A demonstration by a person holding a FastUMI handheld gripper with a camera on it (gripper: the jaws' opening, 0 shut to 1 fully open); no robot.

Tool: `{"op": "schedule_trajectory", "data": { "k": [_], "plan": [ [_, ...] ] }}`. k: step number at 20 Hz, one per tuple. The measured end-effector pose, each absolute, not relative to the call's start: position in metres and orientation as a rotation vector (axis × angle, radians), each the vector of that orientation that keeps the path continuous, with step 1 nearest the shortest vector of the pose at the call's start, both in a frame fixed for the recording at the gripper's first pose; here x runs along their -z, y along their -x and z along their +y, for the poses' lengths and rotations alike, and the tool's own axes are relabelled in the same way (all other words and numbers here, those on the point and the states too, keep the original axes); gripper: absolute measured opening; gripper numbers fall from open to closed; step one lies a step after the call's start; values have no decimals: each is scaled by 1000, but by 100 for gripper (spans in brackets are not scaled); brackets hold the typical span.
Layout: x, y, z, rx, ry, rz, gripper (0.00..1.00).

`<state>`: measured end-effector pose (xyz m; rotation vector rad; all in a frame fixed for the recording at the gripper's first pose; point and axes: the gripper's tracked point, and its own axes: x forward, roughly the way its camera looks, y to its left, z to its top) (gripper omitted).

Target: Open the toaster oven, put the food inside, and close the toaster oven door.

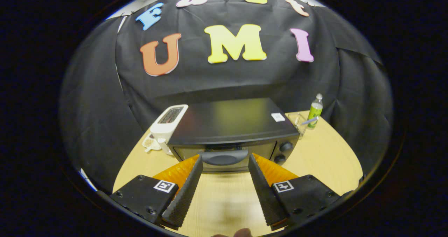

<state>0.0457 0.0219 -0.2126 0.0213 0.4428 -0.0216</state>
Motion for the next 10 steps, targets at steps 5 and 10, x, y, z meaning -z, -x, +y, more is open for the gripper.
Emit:
{"op": "schedule_trajectory", "data": {
  "k": [5, 10],
  "plan": [
    [98, -18, 33, 11, -24, 231, 87],
    [5, 12, 39, -2, 5, 51, 91]
  ]
}}
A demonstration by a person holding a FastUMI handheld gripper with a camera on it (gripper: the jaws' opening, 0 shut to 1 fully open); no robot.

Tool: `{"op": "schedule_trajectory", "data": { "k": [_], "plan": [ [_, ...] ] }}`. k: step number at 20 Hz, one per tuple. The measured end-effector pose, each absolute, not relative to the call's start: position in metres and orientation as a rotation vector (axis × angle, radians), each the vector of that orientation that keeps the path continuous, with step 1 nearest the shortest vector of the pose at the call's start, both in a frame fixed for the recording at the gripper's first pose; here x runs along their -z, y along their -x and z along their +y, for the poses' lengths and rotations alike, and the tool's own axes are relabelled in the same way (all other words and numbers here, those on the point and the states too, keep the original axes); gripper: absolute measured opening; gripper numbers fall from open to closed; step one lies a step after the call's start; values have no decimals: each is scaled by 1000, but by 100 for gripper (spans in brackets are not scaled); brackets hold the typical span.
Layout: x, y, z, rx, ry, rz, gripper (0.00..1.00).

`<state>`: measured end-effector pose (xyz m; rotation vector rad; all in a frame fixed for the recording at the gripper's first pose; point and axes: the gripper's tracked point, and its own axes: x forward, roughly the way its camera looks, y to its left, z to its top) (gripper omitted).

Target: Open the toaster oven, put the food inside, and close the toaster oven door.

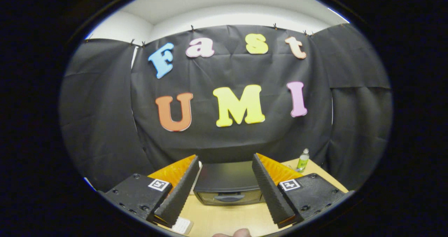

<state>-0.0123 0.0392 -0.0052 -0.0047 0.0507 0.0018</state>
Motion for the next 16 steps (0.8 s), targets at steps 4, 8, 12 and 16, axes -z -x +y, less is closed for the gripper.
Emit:
{"op": "schedule_trajectory", "data": {
  "k": [4, 8, 12, 16],
  "plan": [
    [-29, 37, 39, 26, 28, -21, 95],
    [-40, 47, 42, 29, 34, -49, 99],
    [-35, 45, 45, 15, -16, -42, 100],
    [-25, 44, 43, 26, -52, -10, 100]
  ]
}}
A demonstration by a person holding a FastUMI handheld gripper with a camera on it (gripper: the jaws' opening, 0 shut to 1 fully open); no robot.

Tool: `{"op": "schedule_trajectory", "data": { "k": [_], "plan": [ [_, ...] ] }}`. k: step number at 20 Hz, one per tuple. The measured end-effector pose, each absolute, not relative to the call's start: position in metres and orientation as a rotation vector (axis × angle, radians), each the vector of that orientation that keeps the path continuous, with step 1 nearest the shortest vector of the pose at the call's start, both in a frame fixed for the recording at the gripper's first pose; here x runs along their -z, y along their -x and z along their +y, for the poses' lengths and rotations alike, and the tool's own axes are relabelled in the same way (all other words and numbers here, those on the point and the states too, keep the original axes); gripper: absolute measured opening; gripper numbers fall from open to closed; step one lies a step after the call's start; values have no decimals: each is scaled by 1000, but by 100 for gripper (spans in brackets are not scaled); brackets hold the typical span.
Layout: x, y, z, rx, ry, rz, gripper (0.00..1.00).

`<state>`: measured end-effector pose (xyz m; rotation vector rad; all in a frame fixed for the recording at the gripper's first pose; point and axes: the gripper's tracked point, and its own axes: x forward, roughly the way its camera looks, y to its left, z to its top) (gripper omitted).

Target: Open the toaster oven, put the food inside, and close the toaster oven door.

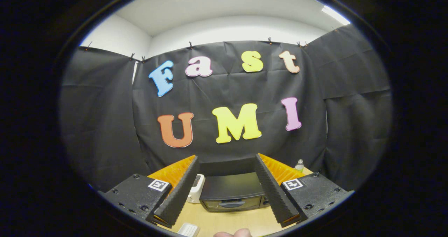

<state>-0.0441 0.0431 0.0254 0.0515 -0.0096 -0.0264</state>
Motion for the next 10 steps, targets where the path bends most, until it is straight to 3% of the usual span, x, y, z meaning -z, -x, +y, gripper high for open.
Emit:
{"op": "schedule_trajectory", "data": {
  "k": [10],
  "plan": [
    [-12, 31, 32, 59, -50, 19, 100]
  ]
}}
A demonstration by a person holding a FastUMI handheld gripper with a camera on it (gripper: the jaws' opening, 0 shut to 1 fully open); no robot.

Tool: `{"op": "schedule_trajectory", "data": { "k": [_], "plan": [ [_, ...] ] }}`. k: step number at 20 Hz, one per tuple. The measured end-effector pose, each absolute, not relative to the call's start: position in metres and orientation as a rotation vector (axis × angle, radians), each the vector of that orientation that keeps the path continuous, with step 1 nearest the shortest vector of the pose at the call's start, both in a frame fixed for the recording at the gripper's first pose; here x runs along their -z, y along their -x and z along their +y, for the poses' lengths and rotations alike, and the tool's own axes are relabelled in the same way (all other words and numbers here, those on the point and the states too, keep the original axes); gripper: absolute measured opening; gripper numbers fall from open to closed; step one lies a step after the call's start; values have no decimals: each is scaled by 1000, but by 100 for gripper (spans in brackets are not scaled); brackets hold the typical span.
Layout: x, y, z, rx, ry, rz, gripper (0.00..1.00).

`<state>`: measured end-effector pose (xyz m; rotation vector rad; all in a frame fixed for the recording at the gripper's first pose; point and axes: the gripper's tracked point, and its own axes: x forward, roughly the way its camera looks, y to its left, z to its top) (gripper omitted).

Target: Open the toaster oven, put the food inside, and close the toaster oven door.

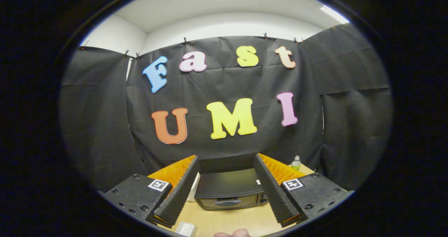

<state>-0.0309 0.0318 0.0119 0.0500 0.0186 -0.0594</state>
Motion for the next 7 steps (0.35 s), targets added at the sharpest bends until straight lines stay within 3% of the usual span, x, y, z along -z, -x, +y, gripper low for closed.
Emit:
{"op": "schedule_trajectory", "data": {
  "k": [7],
  "plan": [
    [-6, 26, 35, 40, -63, 29, 100]
  ]
}}
